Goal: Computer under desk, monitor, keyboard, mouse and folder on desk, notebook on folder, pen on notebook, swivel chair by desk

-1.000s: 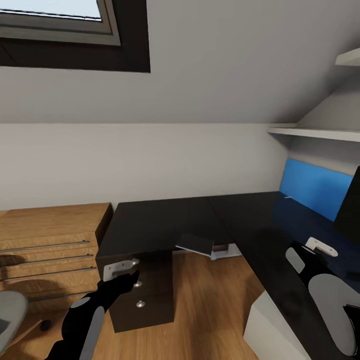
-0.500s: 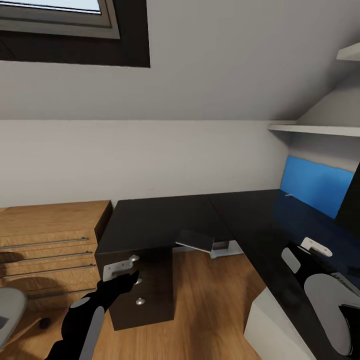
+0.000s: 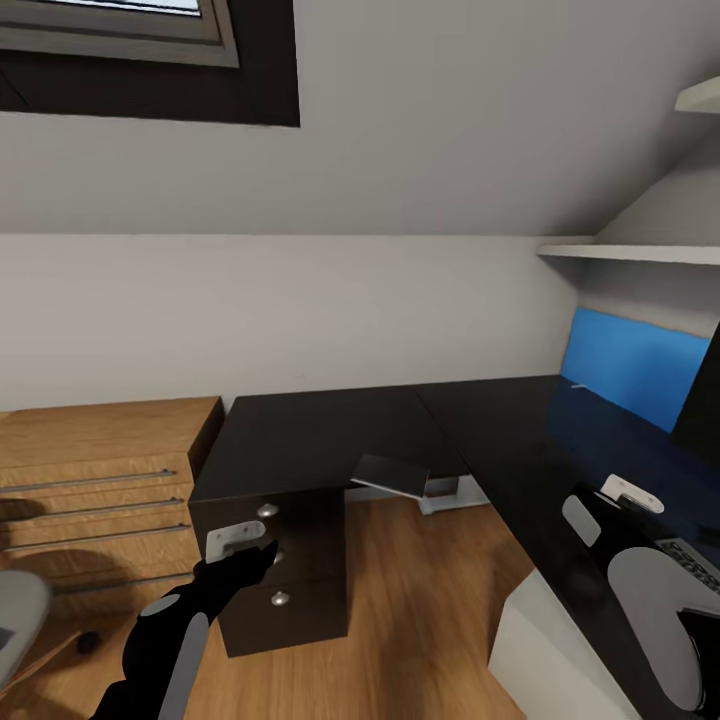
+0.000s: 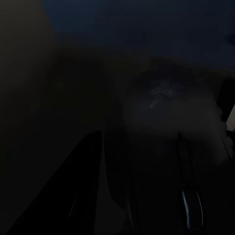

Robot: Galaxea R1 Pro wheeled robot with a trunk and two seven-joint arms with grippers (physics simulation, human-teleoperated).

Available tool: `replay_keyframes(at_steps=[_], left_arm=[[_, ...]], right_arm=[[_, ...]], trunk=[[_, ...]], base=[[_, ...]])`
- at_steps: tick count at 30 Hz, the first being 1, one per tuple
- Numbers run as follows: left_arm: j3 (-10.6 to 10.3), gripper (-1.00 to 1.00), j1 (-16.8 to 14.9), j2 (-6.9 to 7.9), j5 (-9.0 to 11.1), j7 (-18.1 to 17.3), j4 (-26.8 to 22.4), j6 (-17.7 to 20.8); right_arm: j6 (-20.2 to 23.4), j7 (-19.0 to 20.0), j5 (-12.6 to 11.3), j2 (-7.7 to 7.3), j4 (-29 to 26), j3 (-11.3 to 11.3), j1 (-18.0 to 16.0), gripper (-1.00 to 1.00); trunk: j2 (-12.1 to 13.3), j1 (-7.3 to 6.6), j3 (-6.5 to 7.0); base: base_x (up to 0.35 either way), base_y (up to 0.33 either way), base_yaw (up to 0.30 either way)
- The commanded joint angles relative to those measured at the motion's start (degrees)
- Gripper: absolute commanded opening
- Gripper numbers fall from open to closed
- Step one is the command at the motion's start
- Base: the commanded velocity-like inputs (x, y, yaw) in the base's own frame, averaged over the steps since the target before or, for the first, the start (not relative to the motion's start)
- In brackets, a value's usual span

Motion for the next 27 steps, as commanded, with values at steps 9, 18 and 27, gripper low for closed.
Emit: replay_keyframes(at_steps=[9,18,27], left_arm=[[0.0,1.00,0.0,-0.03,0.6,0.4,0.1,0.3],[-0.1,1.00,0.0,0.03,0.5,0.4,0.7,0.3],[-0.1,1.00,0.0,0.18,0.4,0.3,1.4,0.1]], right_arm=[[0.1,0.0,-0.4,0.02,-0.1,0.1,0.0,-1.00],[0.1,-0.3,-0.3,0.02,-0.1,0.1,0.0,-1.00],[0.1,-5.0,-0.4,-0.03,-0.1,0.3,0.0,-1.00]], trunk=[[-2.1,1.10,-0.97],[-2.1,1.10,-0.97],[-2.1,1.10,-0.97]], base=[[0.000,0.000,0.000],[0.000,0.000,0.000],[0.077,0.000,0.000]])
